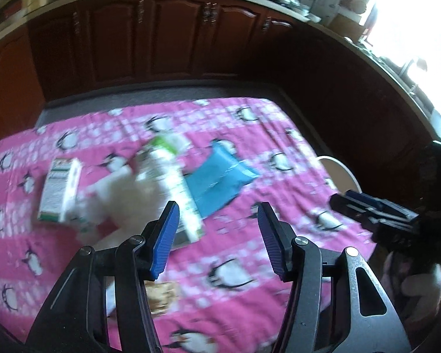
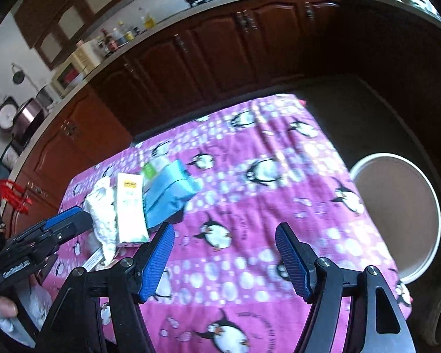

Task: Collect trash
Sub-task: 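Grasp the crumpled white tissue with the left tool while the right tool grasps the blue packet, then carry tissue and blue packet over the white bucket and open both tools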

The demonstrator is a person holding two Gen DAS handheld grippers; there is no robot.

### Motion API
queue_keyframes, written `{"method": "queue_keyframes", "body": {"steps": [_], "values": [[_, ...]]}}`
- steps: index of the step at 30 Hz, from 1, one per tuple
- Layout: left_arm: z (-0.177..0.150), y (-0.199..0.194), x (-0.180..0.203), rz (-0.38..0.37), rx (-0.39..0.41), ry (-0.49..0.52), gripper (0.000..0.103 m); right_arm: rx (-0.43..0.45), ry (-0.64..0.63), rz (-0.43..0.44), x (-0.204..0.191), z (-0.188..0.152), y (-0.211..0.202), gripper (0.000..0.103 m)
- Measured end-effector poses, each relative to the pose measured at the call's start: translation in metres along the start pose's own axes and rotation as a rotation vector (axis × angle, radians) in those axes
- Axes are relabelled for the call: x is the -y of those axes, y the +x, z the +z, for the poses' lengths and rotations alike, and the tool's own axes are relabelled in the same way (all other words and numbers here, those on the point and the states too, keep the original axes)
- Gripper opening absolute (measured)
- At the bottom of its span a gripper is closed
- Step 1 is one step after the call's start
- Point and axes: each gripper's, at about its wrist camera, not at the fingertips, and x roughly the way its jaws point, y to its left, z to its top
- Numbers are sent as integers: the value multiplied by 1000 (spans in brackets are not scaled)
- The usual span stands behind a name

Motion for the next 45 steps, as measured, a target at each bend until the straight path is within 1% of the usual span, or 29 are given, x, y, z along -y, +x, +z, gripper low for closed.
{"method": "queue_keyframes", "body": {"steps": [6, 10, 12, 16, 22, 23, 25, 26, 27, 28, 29, 30, 31, 33, 34, 36, 42, 45], "values": [[-8, 17, -40, 30, -30, -52, 55, -28, -44, 15, -21, -1, 15, 69], [-7, 30, -53, 20, -41, -77, 55, -46, -48, 29, -28, 4, 31, 70], [-6, 38, -57, 29, -52, -77, 55, -63, -31, 40, -27, 8, 42, 71], [-5, 50, -66, 23, -72, -91, 55, -104, 37, 85, -23, 16, 76, 73], [-1, 59, -69, -10, -81, -103, 55, -112, 155, 154, -11, 31, 123, 73], [0, 61, -69, -17, -85, -106, 53, -119, 168, 161, -10, 32, 130, 73], [0, 64, -70, -28, -92, -113, 42, -142, 192, 171, -9, 34, 144, 73], [1, 65, -71, -34, -97, -117, 35, -152, 206, 194, -8, 33, 151, 72], [1, 65, -72, -44, -97, -125, 32, -153, 217, 209, -8, 32, 155, 69], [1, 65, -73, -48, -97, -131, 29, -150, 228, 223, -7, 32, 158, 64], [1, 65, -73, -52, -100, -135, 26, -141, 239, 250, -6, 31, 160, 49], [1, 64, -74, -57, -102, -136, 24, -134, 250, 279, -6, 31, 160, 40], [1, 62, -74, -63, -101, -137, 24, -122, 255, 287, -5, 30, 159, 37], [1, 54, -76, -75, -87, -145, 22, -104, 236, 299, -6, 31, 152, 24], [3, 50, -76, -83, -77, -149, 21, -96, 224, 307, -7, 31, 147, 21], [6, 40, -77, -101, -60, -155, 21, -71, 194, 297, -7, 33, 133, 18], [17, 10, -71, -128, 0, -157, 20, 20, 136, 269, 0, 40, 84, 16], [23, -1, -61, -141, 19, -140, 20, 64, 115, 255, 4, 40, 58, 16]]}}
